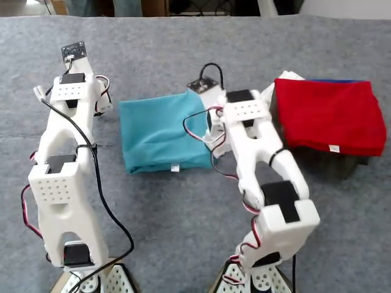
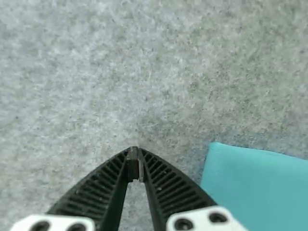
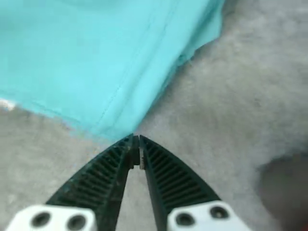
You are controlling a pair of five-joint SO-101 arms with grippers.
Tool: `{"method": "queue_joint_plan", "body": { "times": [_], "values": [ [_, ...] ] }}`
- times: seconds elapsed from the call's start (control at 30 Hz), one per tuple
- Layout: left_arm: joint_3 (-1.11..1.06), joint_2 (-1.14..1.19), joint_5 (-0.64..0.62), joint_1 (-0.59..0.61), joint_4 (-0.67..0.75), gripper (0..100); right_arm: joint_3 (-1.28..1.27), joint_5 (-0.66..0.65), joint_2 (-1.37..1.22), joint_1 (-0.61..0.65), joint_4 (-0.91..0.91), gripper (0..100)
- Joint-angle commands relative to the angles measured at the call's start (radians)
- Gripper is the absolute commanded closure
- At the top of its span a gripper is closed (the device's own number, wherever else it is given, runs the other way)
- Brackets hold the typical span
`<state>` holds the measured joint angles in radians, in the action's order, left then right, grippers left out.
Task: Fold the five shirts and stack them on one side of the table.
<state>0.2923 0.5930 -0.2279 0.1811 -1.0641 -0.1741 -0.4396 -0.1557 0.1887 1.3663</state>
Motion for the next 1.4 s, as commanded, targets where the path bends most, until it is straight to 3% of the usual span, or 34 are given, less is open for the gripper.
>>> {"method": "queue_joint_plan", "body": {
  "times": [0.0, 0.27, 0.5, 0.6, 0.77, 0.9, 1.1, 1.2, 1.37],
  "values": [
    [0.061, -0.040, 0.003, -0.025, -0.006, 97, 0.096, -0.037, 0.127, -0.026, 0.084, 98.3],
    [0.102, -0.040, 0.002, -0.154, 0.017, 97, 0.091, -0.012, 0.110, 0.101, 0.044, 98.3],
    [0.108, 0.064, 0.002, -0.179, 0.074, 97, 0.087, -0.015, 0.091, -0.104, 0.069, 98.3],
    [0.133, 0.106, 0.002, -0.179, 0.104, 97, 0.087, -0.028, 0.094, -0.135, 0.068, 98.3],
    [0.265, 0.104, 0.008, -0.182, -0.097, 95, 0.088, -0.028, 0.097, -0.049, 0.104, 98.3],
    [0.487, 0.091, 0.002, -0.145, -0.296, 86, 0.085, -0.029, 0.134, -0.066, 0.183, 98.3],
    [0.585, 0.094, 0.006, -0.038, -0.365, 79, 0.056, -0.031, 0.240, -0.157, 0.316, 98.3],
    [0.542, 0.106, -0.002, -0.024, -0.351, 73, -0.053, -0.023, 0.328, -0.167, 0.282, 98.3],
    [0.539, 0.137, -0.071, -0.016, -0.443, 70, -0.340, 0.081, 0.519, -0.161, 0.049, 98.3]
  ]
}}
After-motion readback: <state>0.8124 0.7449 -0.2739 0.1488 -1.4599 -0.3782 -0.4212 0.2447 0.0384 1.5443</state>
